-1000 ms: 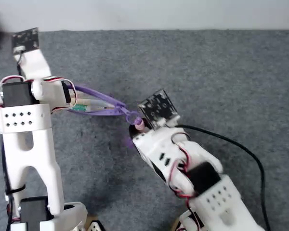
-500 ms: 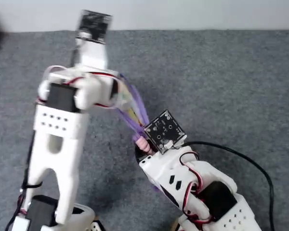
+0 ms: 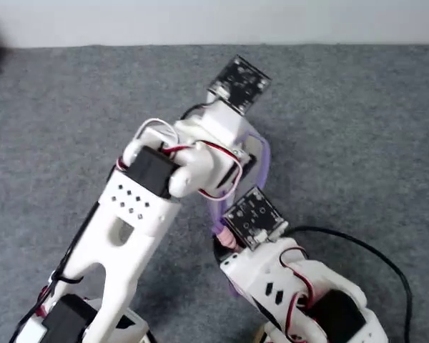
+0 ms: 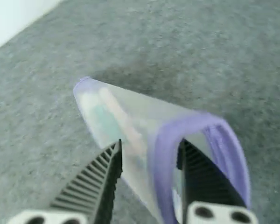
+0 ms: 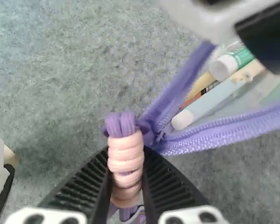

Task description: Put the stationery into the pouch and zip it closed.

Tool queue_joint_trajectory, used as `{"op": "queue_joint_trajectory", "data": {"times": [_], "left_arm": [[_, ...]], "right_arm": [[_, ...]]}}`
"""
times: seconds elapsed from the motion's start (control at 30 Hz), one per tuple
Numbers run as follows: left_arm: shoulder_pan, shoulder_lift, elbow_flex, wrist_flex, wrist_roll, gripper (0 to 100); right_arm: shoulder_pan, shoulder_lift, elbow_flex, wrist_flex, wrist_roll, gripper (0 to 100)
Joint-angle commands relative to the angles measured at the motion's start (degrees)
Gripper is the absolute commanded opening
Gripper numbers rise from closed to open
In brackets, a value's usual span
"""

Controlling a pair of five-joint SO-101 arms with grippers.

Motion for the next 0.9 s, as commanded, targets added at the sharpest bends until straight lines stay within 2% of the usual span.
{"op": "queue_joint_trajectory", "data": {"times": [0.0, 0.1, 0.2, 0.3, 0.47, 0.6, 0.73, 0.87], "left_arm": [[0.53, -1.67, -0.13, 0.00, -0.53, 21], [0.44, -1.67, -1.10, 3.78, -1.05, 21], [0.79, -1.67, -4.35, 11.16, -3.16, 25], [0.35, -1.67, -8.31, 14.95, -0.44, 26], [-1.41, -1.67, -15.08, 18.55, 1.85, 26], [-1.58, -1.67, -21.32, 20.48, 6.33, 26], [-2.11, -1.76, -24.66, 23.47, 7.21, 26], [-8.79, -1.67, -24.66, 24.00, 6.95, 26]], "right_arm": [[0.75, -3.21, 0.97, 0.66, -0.62, 0.8], [4.70, -3.82, 1.85, -0.04, -0.35, 0.8], [7.87, -3.82, 2.73, -2.86, -0.35, 0.8], [8.57, -3.47, 3.69, -5.93, -0.26, 0.8], [8.75, -2.33, 5.54, -9.54, -0.26, 0.8], [8.75, -1.63, 6.33, -12.88, -0.26, 0.8], [8.84, -0.92, 5.89, -15.25, 0.18, 0.8], [10.77, -1.45, 4.22, -15.96, 2.37, 0.8]]}}
